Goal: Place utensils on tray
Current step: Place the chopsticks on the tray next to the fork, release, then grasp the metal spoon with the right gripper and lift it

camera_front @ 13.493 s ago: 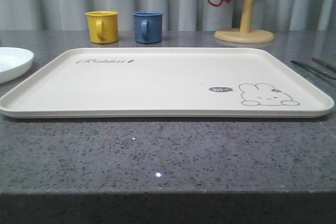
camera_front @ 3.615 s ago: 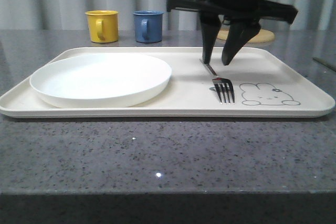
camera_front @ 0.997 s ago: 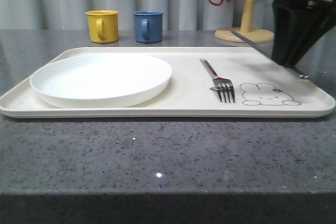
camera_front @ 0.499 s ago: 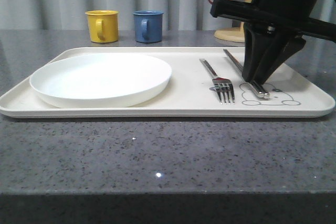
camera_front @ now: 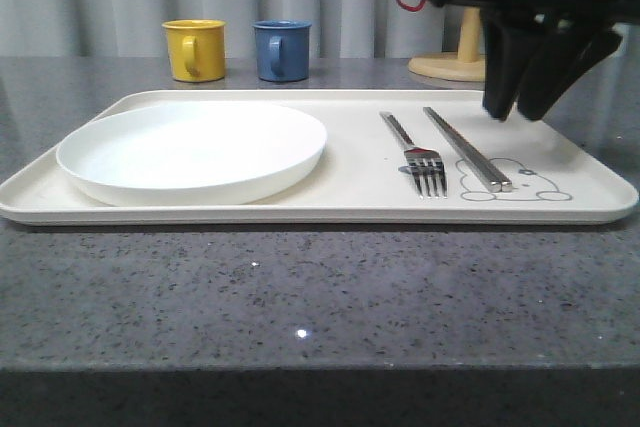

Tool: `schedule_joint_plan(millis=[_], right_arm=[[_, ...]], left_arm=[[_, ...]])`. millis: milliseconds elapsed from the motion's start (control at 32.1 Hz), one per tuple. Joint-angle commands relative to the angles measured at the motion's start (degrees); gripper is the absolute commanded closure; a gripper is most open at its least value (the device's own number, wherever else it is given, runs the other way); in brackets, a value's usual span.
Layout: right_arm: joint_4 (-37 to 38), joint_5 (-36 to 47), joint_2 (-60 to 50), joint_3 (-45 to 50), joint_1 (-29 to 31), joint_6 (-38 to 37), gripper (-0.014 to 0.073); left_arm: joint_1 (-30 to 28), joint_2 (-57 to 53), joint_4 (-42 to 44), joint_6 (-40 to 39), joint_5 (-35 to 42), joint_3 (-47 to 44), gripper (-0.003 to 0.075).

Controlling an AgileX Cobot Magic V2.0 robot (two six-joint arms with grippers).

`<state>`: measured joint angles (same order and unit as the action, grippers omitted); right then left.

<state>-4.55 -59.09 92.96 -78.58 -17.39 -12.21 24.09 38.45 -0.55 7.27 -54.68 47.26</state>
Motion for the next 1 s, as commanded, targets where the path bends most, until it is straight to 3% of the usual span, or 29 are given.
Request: schedule_joint_plan(millis=[0,312,592,966], right_arm=[[6.0,-2.6,-5.8,-1.8,2.5,0.9,0.0317],[9.6,-9.2,-7.9,-0.9,15.0,6.6,0.0317],[9.6,-8.5,-5.1,-0.9,25.6,11.0,0.0317],[7.1,-4.8,0.6,-1.0,27.5,12.2,0.0319]], left_arm=[[0.4,0.1,0.0,-0.7,3.5,1.4,0.0364],[0.4,0.1,0.0,-0.7,3.5,1.4,0.0364],[0.4,0.1,0.0,-0.7,3.5,1.4,0.0364],[0.4,0.1,0.0,-0.7,3.6,1.4,0.0364]])
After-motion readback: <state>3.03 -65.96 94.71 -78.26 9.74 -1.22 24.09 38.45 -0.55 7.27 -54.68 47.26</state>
